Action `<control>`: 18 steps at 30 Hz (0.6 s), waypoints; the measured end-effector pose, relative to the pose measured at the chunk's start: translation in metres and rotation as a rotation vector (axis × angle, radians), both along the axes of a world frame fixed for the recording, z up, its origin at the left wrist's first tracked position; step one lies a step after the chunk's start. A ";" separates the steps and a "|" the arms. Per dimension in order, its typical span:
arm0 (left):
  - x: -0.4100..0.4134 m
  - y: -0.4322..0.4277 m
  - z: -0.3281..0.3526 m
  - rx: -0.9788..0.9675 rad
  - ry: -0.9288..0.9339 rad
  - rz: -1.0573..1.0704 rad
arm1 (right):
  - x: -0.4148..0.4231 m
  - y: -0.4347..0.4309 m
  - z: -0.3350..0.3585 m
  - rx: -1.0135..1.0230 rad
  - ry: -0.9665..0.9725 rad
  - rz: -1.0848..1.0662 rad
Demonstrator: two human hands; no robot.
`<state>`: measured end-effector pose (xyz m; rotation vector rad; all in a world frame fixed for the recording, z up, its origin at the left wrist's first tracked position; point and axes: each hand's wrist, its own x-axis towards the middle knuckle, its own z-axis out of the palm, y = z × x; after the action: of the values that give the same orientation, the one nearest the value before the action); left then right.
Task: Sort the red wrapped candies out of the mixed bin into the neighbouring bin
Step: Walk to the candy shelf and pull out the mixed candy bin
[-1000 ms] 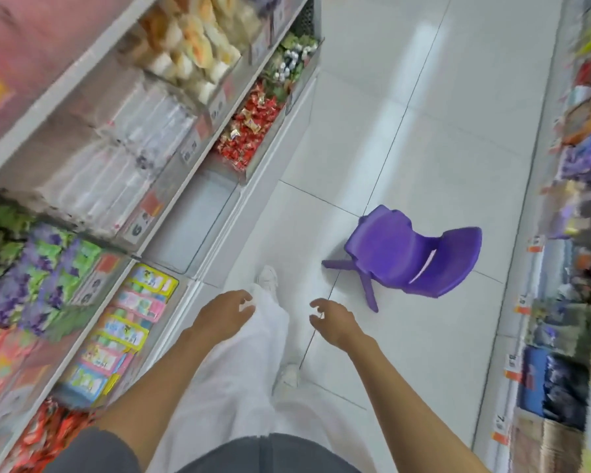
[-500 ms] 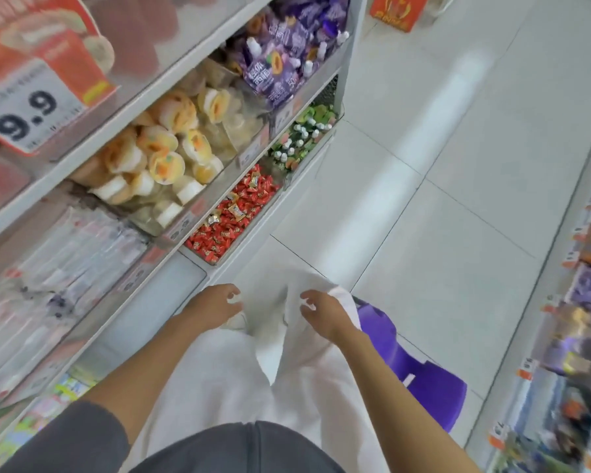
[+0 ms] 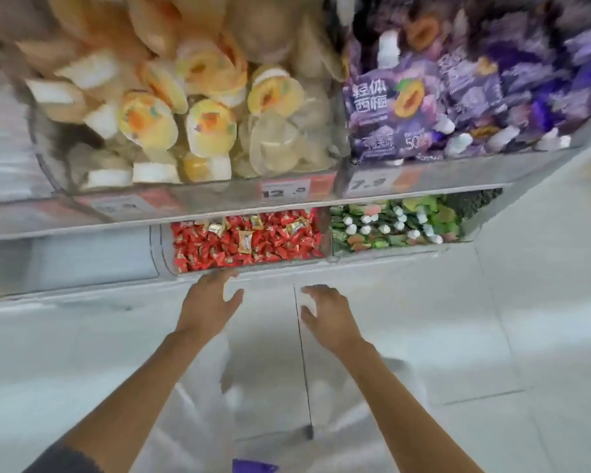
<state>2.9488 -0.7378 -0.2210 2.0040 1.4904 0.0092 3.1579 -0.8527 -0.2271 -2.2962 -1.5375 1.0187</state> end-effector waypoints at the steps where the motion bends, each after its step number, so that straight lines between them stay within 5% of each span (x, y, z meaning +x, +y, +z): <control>1: 0.004 0.002 -0.016 0.066 -0.014 0.015 | 0.006 0.008 -0.020 0.096 -0.023 0.023; 10: 0.000 0.023 -0.131 0.699 -0.351 -0.009 | 0.018 0.062 -0.150 0.963 -0.439 0.020; 13: -0.013 0.030 -0.136 0.834 -0.333 -0.007 | 0.021 0.067 -0.153 0.960 -0.508 0.035; 18: -0.037 0.041 -0.128 0.674 -0.156 -0.064 | 0.023 0.065 -0.125 0.622 -0.325 0.036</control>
<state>2.9120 -0.6966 -0.3487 2.4911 1.4372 0.7089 3.1804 -0.7874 -0.3524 -2.0379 -1.7020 0.1180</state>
